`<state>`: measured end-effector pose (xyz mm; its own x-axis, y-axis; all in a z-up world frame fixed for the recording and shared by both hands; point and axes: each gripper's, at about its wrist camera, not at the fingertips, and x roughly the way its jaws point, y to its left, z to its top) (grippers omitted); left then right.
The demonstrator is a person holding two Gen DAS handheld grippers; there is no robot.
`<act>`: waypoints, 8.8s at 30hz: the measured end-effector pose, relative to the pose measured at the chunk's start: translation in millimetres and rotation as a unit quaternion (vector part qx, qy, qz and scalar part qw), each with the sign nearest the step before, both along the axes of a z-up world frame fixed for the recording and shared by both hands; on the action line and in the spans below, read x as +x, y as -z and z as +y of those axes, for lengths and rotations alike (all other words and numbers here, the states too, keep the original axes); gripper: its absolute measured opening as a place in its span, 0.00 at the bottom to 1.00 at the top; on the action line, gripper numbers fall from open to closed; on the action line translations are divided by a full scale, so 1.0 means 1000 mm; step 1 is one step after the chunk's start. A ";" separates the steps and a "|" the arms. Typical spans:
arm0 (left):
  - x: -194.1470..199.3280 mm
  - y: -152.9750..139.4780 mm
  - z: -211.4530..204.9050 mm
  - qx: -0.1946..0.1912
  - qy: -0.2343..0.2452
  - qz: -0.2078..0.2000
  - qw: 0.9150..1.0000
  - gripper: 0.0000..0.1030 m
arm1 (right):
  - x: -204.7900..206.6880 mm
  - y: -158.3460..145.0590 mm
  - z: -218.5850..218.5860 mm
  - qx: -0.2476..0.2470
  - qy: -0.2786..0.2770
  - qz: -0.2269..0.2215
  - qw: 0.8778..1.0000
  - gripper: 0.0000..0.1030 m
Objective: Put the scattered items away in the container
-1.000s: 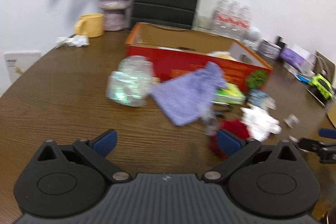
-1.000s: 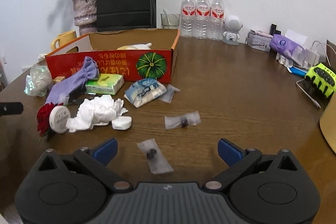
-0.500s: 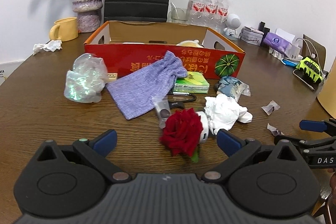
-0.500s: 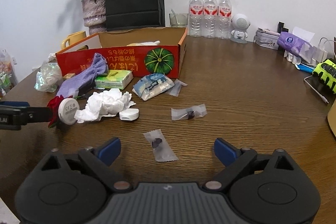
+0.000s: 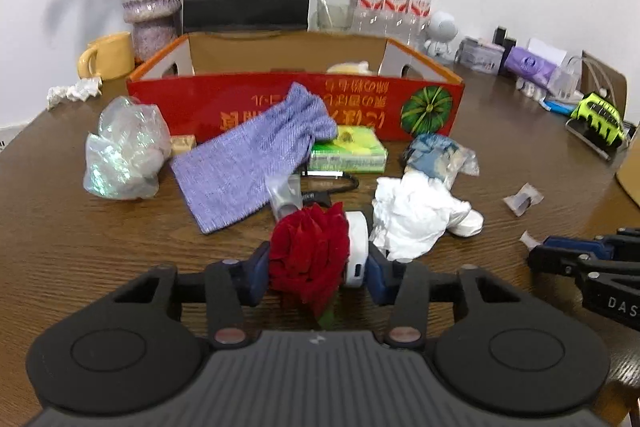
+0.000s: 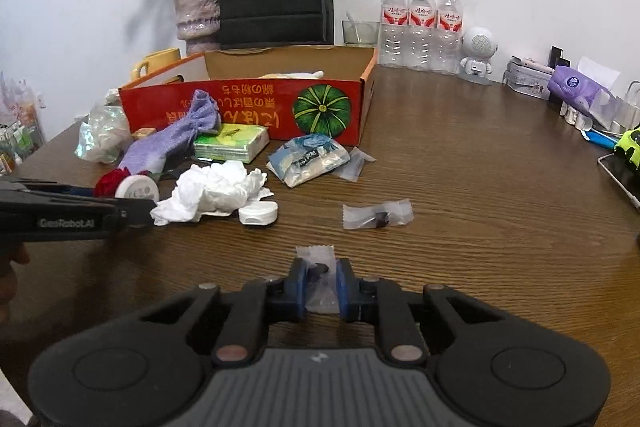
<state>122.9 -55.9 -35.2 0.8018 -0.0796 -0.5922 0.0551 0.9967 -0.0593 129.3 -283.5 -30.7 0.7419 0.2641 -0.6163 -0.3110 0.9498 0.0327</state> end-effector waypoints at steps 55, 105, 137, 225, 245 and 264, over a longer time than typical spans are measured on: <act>0.197 -0.057 0.071 -0.038 -0.056 -0.045 0.997 1.00 | 0.241 -0.063 0.079 0.060 0.039 -0.027 0.997 1.00; 0.045 -0.002 0.019 -0.021 -0.011 0.039 0.999 0.97 | 0.073 0.000 -0.023 -0.008 0.058 0.018 0.998 0.99; 0.032 -0.006 0.019 0.004 -0.023 0.004 1.000 0.21 | 0.063 -0.004 -0.014 0.011 0.033 -0.008 0.999 0.32; 0.088 -0.074 0.123 -0.019 -0.060 -0.067 0.996 1.00 | 0.140 -0.074 0.083 0.033 0.050 -0.024 0.998 0.95; 0.101 0.000 0.155 -0.020 -0.010 0.033 0.999 0.47 | 0.078 -0.008 0.114 -0.002 0.124 0.066 0.990 0.68; 0.050 -0.037 0.156 -0.041 0.008 -0.037 0.998 0.42 | 0.056 -0.051 0.102 0.039 0.116 -0.002 0.992 0.26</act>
